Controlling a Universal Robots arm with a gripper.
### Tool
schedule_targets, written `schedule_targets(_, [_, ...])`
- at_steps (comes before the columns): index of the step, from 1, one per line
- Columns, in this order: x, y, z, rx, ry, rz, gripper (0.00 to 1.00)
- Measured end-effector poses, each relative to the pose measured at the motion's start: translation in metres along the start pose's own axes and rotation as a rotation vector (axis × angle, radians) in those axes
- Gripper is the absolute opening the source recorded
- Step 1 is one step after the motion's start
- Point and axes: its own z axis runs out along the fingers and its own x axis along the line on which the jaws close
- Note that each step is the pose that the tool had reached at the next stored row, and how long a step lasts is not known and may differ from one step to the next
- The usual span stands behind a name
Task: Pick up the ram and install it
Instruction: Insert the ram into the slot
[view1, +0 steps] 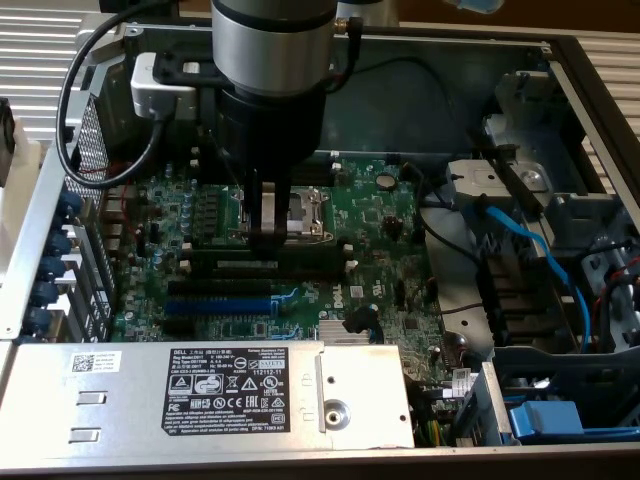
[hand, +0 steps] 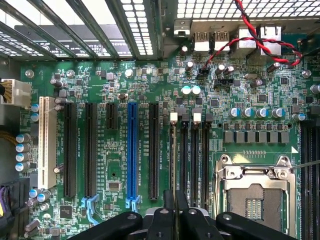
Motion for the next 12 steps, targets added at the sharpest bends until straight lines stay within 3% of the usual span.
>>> schedule_targets(3, [0.0, 0.0, 0.0, 0.0, 0.0, 0.0, 0.27])
schedule_targets(12, [0.0001, 0.0001, -0.0035, 0.0, -0.0001, 0.0, 0.27])
